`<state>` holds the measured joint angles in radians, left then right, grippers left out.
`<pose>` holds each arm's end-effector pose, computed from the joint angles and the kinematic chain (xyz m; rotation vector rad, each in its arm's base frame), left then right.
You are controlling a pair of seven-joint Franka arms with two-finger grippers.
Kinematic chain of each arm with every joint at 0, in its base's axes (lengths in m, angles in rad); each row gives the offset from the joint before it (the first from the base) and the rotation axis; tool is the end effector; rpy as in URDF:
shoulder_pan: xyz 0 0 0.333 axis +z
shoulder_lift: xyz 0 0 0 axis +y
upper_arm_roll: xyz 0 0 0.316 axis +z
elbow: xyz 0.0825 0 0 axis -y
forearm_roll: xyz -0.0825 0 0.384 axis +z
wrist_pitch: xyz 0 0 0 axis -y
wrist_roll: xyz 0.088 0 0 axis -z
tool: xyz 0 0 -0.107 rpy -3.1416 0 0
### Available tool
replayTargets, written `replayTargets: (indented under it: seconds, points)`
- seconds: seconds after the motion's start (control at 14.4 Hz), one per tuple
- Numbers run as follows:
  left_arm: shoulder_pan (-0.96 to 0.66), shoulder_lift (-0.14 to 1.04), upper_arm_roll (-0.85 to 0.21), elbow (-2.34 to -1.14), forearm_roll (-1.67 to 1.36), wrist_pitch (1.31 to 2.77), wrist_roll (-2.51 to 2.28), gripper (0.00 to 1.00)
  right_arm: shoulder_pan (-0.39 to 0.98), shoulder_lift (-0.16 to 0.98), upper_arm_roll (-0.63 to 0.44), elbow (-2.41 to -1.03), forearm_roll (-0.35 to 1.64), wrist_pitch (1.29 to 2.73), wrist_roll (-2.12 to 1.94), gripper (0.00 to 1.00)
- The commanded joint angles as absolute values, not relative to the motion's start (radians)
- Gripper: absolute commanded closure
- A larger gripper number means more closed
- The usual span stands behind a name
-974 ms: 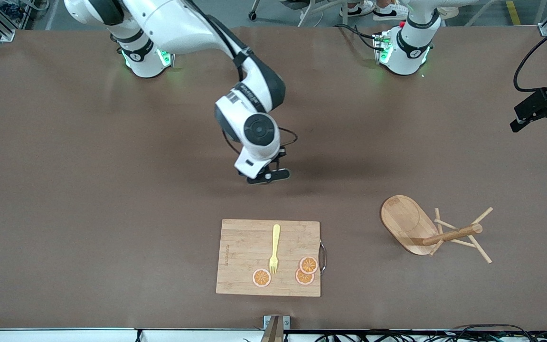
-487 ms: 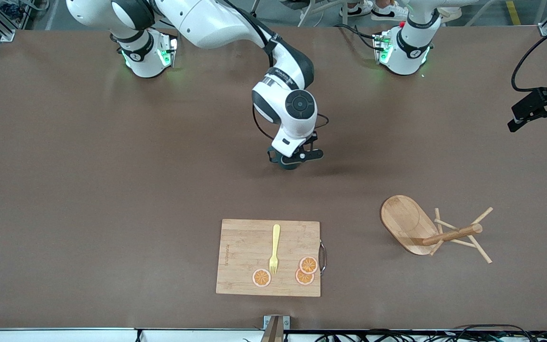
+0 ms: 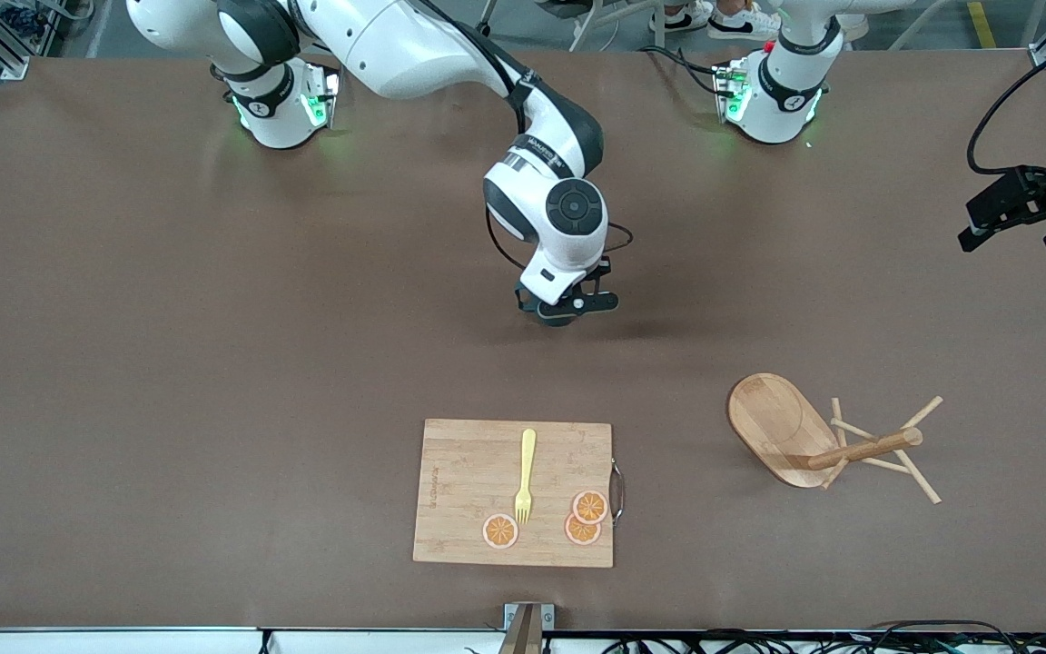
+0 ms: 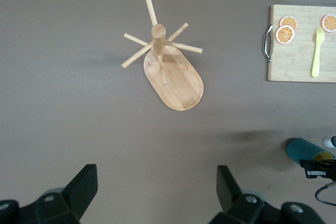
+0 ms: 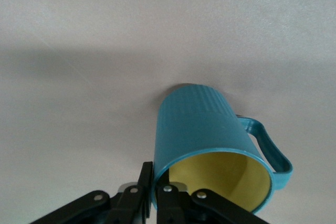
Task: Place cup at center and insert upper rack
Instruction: 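Lower the mug at center, open the right gripper while the left gripper approaches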
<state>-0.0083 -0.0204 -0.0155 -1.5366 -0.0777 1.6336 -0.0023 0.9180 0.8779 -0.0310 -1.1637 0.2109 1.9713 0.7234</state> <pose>0.5545 -0.0212 0.6583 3.0573 -0.0324 0.1781 0.4621 0.5989 0.2589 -3.0625 -0.1299 0.2592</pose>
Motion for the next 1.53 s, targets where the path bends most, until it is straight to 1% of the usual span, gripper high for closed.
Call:
replayTargets:
  seconds: [0.0, 0.35, 0.49, 0.7, 0.84, 1.04, 1.18, 1.32, 1.46]
  points:
    - [-0.018, -0.006, -0.015, -1.529, -0.101, 1.635, -0.014, 0.00, 0.908, 0.902, -0.028, -1.134, 0.230, 1.973, 0.738, 0.00]
    - [-0.093, -0.006, -0.031, -1.529, -0.107, 1.634, -0.049, 0.00, 0.904, 0.879, -0.028, -1.134, 0.230, 1.953, 0.742, 0.00]
    - [-0.148, 0.000, -0.037, -1.534, -0.107, 1.634, -0.127, 0.00, 0.899, 0.851, -0.031, -1.131, 0.230, 1.887, 0.744, 0.00]
    - [-0.239, 0.017, -0.037, -1.540, -0.107, 1.634, -0.239, 0.00, 0.842, 0.798, -0.032, -1.043, 0.230, 1.749, 0.742, 0.00]
    - [-0.284, 0.017, -0.037, -1.551, -0.107, 1.635, -0.294, 0.00, 0.777, 0.718, -0.035, -1.039, 0.227, 1.683, 0.739, 0.00]
    - [-0.342, 0.032, -0.038, -1.568, -0.107, 1.641, -0.351, 0.00, 0.656, 0.603, -0.048, -1.042, 0.222, 1.635, 0.726, 0.00]
    - [-0.377, 0.040, -0.038, -1.592, -0.107, 1.667, -0.406, 0.00, 0.550, 0.565, -0.049, -1.042, 0.219, 1.577, 0.645, 0.00]
    - [-0.438, 0.040, -0.038, -1.647, -0.104, 1.724, -0.493, 0.00, 0.430, 0.532, -0.051, -1.042, 0.219, 1.511, 0.525, 0.00]
    - [-0.500, 0.034, -0.052, -1.704, -0.092, 1.781, -0.592, 0.00, 0.315, 0.519, -0.051, -1.042, 0.219, 1.471, 0.500, 0.00]
